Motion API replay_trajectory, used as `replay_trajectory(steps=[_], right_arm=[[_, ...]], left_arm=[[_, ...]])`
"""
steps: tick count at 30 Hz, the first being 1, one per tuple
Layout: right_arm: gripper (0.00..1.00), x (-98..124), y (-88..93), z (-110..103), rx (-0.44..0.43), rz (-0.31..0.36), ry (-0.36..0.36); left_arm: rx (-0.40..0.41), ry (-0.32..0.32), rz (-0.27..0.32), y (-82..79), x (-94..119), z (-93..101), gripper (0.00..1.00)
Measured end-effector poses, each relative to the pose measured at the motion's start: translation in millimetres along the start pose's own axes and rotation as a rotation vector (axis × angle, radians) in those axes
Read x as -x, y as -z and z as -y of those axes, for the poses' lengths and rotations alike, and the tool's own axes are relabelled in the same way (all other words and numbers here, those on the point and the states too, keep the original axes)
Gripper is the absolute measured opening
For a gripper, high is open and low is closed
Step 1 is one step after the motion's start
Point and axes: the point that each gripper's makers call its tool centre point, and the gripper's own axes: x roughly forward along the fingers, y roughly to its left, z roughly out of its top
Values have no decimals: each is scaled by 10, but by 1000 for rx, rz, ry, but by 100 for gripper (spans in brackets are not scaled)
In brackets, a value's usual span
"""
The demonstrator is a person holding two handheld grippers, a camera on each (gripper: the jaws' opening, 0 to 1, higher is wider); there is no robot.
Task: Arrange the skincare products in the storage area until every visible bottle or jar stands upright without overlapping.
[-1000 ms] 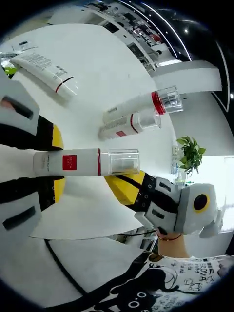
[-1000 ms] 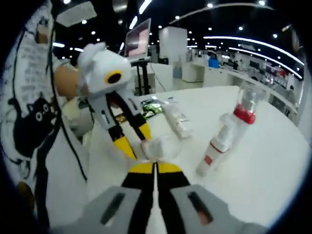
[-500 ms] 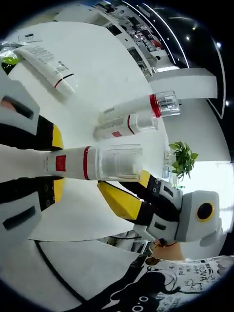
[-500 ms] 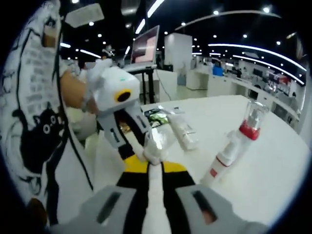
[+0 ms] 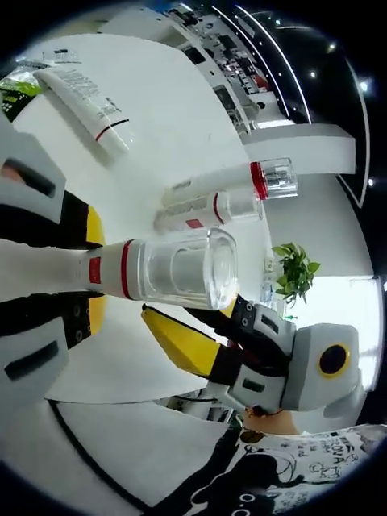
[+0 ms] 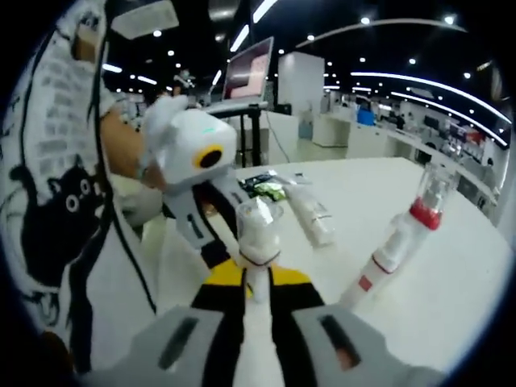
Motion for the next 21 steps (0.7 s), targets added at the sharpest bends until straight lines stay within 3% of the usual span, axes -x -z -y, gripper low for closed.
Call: replay_trajectory(steps=[9, 14, 21], right_arm=[[10, 54, 123, 143, -37, -20, 57], [10, 108, 211, 248, -77, -26, 101], [10, 144, 269, 316, -106, -31, 133]], left_arm=[[42, -88, 27, -37, -94, -160, 19], [118, -182, 54, -114, -179, -358, 19], [125, -256, 55, -186, -275, -514, 19]])
